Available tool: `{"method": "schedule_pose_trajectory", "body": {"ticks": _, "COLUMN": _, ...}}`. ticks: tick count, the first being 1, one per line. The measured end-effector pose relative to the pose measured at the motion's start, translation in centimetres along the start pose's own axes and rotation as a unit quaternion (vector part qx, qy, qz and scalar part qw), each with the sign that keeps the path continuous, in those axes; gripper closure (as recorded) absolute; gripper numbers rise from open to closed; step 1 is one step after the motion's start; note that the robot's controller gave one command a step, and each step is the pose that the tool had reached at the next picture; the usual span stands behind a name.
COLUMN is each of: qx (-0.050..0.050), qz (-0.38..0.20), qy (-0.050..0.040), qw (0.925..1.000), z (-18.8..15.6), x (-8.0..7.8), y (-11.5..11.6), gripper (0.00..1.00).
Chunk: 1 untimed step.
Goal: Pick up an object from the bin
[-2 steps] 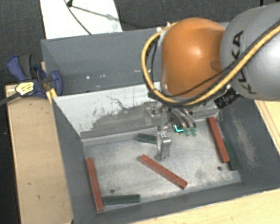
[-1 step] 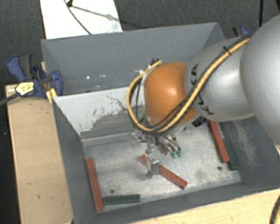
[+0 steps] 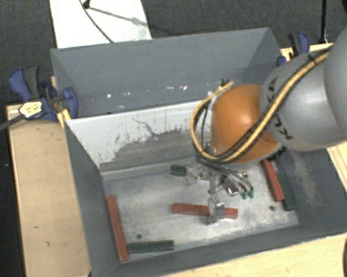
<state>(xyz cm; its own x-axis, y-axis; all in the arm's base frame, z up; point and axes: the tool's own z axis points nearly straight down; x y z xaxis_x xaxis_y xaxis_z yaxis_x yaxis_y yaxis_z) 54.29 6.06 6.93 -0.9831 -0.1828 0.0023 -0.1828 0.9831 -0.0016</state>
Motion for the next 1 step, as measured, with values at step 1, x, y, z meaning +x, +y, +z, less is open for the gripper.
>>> {"method": "schedule_pose_trajectory", "body": {"ticks": 1, "qx": -0.001, "qz": 0.0, "qy": -0.0017, "qw": 1.0, "z": -0.12, "x": -0.16, "y": 0.39, "gripper": 1.0}}
